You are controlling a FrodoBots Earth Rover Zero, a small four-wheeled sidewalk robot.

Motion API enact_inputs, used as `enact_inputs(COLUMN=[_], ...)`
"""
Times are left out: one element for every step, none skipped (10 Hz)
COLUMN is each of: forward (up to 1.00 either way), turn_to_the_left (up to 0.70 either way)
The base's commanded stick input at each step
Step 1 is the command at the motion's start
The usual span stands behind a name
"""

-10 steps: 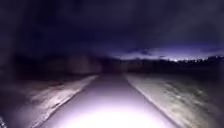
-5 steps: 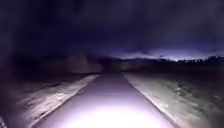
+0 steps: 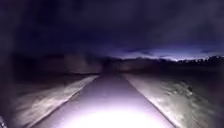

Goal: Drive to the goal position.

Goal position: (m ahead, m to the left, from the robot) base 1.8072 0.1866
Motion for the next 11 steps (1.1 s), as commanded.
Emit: enact_inputs(forward=[0.85,0.85,0.85,0.85,0.85,0.85,0.85,0.85,0.85,0.85,0.85], turn_to_the_left=[0.00,0.00,0.00,0.00,0.00,0.00,0.00,0.00,0.00,0.00,0.00])
